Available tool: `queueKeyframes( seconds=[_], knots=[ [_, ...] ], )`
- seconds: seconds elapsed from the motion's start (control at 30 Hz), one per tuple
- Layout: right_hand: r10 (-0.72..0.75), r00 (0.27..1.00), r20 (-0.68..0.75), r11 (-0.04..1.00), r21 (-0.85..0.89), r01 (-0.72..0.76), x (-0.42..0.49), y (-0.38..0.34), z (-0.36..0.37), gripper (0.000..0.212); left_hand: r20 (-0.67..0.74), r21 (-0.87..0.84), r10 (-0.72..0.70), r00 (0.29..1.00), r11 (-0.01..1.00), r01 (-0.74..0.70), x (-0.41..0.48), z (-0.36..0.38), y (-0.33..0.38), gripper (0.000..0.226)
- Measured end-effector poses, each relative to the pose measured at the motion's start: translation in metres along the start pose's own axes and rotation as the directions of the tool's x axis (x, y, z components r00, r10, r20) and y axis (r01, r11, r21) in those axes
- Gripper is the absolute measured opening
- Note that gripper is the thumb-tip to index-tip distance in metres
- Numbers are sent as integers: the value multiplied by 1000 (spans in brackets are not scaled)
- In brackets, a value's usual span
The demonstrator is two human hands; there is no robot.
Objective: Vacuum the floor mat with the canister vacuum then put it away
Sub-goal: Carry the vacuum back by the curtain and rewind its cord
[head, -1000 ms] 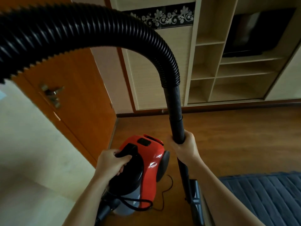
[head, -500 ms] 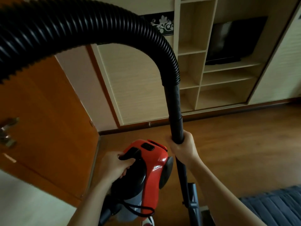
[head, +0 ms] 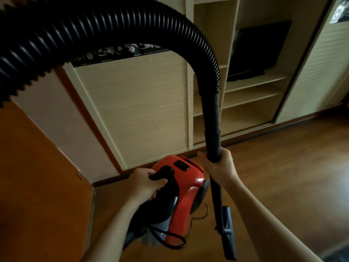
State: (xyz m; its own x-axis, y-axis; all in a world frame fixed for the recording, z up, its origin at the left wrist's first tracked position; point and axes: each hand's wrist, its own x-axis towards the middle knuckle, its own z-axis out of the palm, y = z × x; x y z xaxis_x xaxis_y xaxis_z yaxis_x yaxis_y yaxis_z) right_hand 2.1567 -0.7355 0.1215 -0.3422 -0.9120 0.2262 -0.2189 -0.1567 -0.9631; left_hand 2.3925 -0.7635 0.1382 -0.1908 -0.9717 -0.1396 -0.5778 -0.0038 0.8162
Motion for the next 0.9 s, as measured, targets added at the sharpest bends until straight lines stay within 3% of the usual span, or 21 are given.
queueKeyframes(
  seconds=[0.1,0.2,0.33,0.57,0.9],
  knots=[
    [25,999,-31,999,-20,-26,36,13,-7,37,10,34,28,1000,999,-29,46,3,13,33],
    [36,997,-73,998,-39,-39,72,27,-21,41,27,56,40,999,998,-41,89,14,28,33],
    [51,989,-141,995,-79,-63,126,56,-55,24,73,67,37,997,997,-42,147,48,57,29],
    [63,971,-230,995,-58,-79,224,110,-153,26,203,116,67,977,989,-91,253,153,125,27],
    [84,903,-422,993,-37,-110,320,139,-314,26,371,34,107,922,991,-129,356,307,247,24]
  ],
)
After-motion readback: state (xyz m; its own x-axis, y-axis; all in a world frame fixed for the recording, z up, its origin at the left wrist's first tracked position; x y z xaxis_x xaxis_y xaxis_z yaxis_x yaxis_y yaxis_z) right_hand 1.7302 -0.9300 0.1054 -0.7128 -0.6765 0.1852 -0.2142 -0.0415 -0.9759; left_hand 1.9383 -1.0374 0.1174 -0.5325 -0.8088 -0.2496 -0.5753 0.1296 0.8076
